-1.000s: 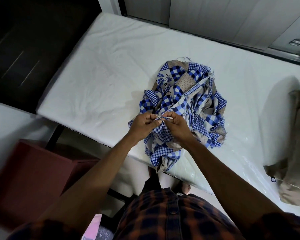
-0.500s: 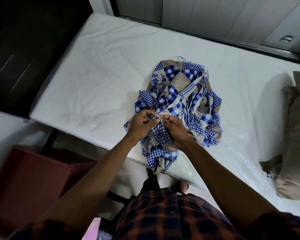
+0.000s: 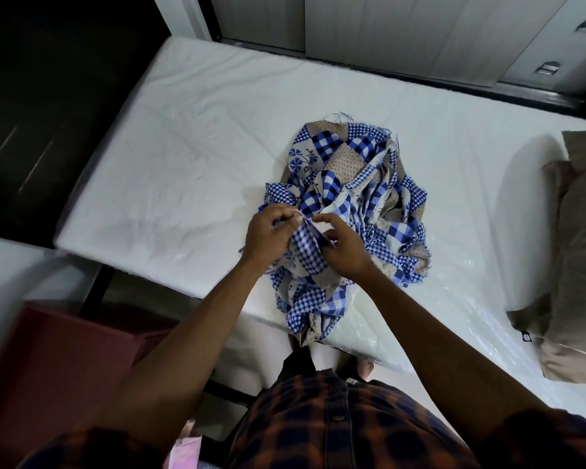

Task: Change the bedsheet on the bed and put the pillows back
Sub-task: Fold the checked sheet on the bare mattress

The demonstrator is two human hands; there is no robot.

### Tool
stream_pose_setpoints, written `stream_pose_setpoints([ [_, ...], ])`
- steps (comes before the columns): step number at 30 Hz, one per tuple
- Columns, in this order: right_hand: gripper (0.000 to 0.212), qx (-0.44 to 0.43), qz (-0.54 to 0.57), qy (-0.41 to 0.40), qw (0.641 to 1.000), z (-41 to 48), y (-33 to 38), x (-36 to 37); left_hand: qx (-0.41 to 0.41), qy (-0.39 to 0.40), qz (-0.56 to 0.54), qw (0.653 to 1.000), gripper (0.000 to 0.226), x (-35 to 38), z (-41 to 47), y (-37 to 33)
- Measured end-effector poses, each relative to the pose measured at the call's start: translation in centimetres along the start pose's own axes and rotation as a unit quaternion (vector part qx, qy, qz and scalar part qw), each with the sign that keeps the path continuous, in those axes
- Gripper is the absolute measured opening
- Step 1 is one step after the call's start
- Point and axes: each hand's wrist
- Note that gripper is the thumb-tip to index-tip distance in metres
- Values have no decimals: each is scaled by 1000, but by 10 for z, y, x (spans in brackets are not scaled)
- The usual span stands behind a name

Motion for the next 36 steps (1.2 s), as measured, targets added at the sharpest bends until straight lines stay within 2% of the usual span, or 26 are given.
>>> stream_pose_setpoints([
  [3, 38, 57, -124, 13, 991, 2, -20, -7, -31, -27, -70, 997, 11, -7, 14, -8],
  [6, 48, 144, -180, -45, 972, -2, -46, -14, -12, -38, -66, 997, 16, -19, 30, -20],
  [9, 58, 206, -220, -100, 948, -11, -68, -20, -4, -151, -119, 981, 18, -39, 51, -27],
  [11, 51, 256, -209, -134, 934, -15, -77, -25, -13, -228, -134, 964, 21, -56, 62, -33],
  [13, 39, 310, -196, -164, 916, -16, -84, -31, -9, -268, -121, 956, 22, -75, 71, -36],
  [16, 40, 369, -174, -181, 895, -20, -97, -38, -14, -329, -139, 934, 19, -106, 84, -41],
  [18, 40, 382, -162, -187, 890, -19, -104, -39, -21, -371, -171, 912, 15, -126, 91, -43],
  [20, 36, 376, -148, -209, 891, -16, -105, -39, -5, -402, -159, 902, 20, -142, 95, -46],
  [23, 27, 356, -25, -272, 894, -5, -97, -37, 46, -417, -112, 901, 22, -158, 93, -50],
  [25, 28, 324, 29, -311, 893, 3, -91, -33, 64, -385, -25, 920, 21, -161, 86, -47],
  [27, 32, 306, 54, -335, 889, 10, -82, -32, 95, -312, 111, 939, 16, -159, 73, -42],
  [28, 33, 308, 60, -344, 885, 12, -78, -33, 113, -254, 170, 945, 15, -154, 65, -40],
  [30, 33, 328, 80, -367, 867, 15, -75, -36, 116, -89, 286, 947, 22, -140, 49, -37],
  [32, 29, 333, 112, -371, 859, 11, -77, -31, 72, 78, 389, 915, 30, -119, 30, -37],
  [33, 26, 321, 105, -352, 873, 10, -75, -26, 58, 139, 435, 888, 42, -108, 23, -33],
  [36, 25, 179, -33, -241, 953, 8, -61, -10, 65, 266, 546, 791, 92, -78, 12, -17],
])
Point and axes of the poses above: each hand's wrist, its own z-axis towards the middle knuckle, its own x-axis out of the palm, y = z × x, and after that the axes turned 13 degrees about -z, right-handed
